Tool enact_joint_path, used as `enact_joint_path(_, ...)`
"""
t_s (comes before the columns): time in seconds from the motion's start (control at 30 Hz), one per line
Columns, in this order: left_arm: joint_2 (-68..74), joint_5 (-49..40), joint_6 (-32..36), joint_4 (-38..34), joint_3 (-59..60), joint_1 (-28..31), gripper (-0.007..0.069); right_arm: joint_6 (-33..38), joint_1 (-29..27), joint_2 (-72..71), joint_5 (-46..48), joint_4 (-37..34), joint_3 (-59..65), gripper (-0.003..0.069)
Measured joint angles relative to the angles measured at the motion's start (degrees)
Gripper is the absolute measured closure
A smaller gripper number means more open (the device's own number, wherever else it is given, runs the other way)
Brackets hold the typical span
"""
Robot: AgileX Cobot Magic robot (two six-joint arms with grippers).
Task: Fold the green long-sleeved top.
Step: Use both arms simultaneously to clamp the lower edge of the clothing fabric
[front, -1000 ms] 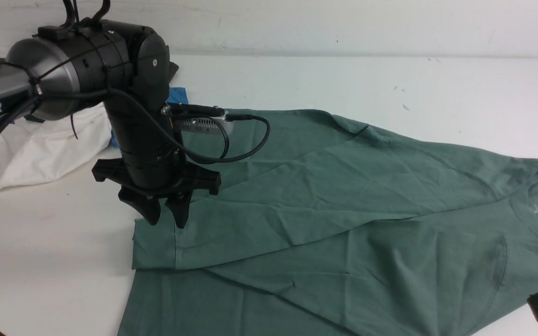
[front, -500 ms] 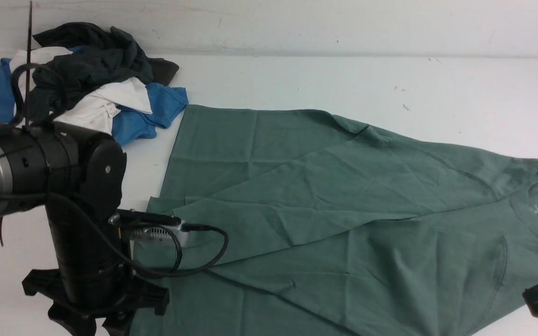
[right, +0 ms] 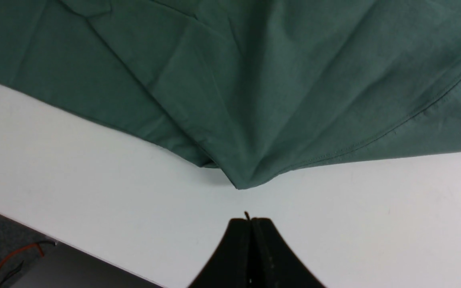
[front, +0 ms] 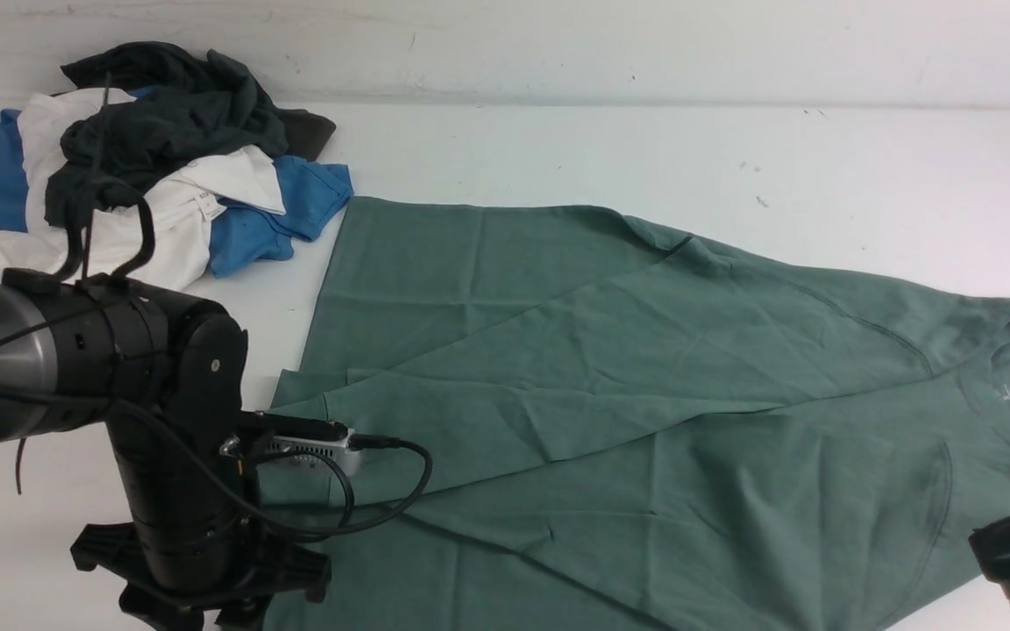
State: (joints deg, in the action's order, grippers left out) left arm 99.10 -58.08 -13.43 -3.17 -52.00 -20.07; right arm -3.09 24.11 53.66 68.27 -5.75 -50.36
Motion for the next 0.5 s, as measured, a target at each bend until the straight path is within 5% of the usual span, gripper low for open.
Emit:
enact_joint_path(0.2,1.33,-0.18,0.06,-0.89,-0.13,0.00,0.0342,0.00,0.00,0.00,0.24,-0.05,0.00,0.0673)
enact_joint_path(0.5,1.03,0.59,2.97,-1.10,0.33,-2.25,0.0606,0.30,0.00,0.00,1.12,-0.06,0.00,0.0673)
